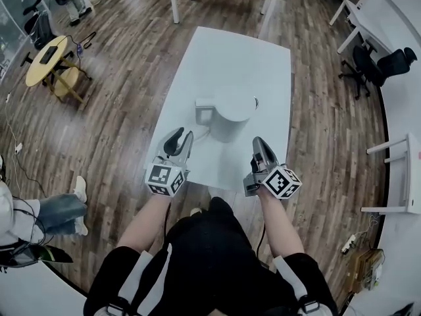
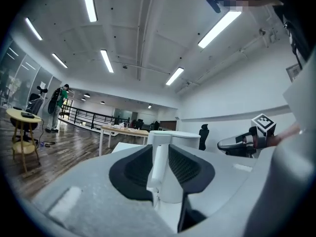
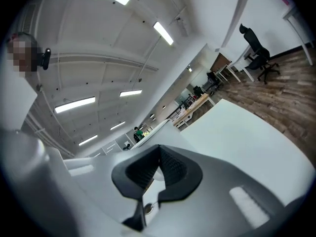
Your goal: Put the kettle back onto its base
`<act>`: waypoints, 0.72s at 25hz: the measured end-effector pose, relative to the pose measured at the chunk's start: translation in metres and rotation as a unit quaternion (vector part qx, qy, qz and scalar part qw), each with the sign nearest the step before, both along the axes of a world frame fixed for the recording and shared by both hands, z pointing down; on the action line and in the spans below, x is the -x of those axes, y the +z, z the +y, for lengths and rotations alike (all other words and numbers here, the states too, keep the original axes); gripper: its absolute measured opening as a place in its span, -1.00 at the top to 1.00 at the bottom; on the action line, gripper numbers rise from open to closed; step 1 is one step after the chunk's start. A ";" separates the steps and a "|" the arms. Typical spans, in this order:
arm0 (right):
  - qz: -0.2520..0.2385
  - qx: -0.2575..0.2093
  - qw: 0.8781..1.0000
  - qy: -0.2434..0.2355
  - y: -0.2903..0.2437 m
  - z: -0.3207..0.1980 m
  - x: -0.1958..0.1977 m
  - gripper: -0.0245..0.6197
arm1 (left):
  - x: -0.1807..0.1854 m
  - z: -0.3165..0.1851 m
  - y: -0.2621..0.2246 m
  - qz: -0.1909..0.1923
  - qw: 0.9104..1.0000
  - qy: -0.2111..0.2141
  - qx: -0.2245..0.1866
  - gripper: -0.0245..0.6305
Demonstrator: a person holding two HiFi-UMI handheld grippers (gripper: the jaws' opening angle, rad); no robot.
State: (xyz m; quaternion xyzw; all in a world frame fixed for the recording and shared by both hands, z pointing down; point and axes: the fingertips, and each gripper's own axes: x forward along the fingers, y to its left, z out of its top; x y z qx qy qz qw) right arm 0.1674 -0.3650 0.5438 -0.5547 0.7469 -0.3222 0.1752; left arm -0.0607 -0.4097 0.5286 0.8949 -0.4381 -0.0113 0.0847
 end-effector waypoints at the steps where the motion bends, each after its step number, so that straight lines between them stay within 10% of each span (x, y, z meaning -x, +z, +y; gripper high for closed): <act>1: 0.016 -0.006 1.000 -0.006 -0.003 0.006 0.007 0.92 | 0.002 0.007 -0.005 -0.002 1.000 0.005 -0.007 0.63; 18: 0.181 -0.072 0.980 -0.039 -0.037 0.082 0.034 0.92 | 0.011 0.092 -0.041 0.031 0.999 0.037 -0.023 0.93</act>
